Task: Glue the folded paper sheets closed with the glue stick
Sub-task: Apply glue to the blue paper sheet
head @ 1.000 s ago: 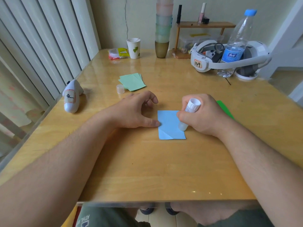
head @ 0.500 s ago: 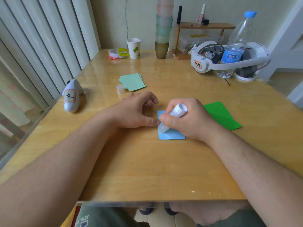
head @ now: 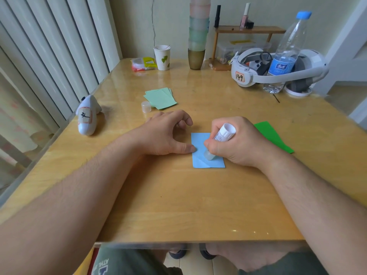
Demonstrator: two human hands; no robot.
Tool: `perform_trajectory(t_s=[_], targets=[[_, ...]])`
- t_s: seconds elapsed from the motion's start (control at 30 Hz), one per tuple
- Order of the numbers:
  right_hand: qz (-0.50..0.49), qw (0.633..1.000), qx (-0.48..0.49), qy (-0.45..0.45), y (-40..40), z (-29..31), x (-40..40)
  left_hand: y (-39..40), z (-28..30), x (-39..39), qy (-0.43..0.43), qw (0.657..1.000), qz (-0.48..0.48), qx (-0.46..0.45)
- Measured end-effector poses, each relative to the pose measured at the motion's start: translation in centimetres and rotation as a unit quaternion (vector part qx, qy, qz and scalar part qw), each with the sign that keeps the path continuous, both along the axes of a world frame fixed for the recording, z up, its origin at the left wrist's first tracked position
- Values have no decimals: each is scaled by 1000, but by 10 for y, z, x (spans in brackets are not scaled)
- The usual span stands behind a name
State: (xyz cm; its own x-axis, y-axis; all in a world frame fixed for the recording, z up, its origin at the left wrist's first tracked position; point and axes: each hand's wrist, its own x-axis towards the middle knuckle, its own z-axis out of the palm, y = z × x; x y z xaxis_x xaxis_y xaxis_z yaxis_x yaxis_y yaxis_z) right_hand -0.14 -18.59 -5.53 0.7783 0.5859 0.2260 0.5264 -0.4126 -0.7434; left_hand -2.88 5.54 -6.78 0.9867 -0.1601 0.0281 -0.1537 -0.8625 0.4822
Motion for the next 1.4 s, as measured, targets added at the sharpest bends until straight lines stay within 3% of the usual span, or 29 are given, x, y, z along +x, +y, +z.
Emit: perform_trajectory(t_s=[0.43, 0.67, 0.9, 1.4], targets=[[-36, 998, -35, -41, -8, 1, 9, -1, 2, -1, 6, 1000, -1, 2], [-30, 995, 97, 1, -4, 3, 6, 0, 3, -1, 12, 1000, 1, 6], [29, 997, 69, 24, 13, -6, -8, -1, 1, 0, -1, 1000, -3, 2], [15, 1000, -12, 8, -4, 2, 0, -1, 1, -2, 1, 1000, -1, 3]])
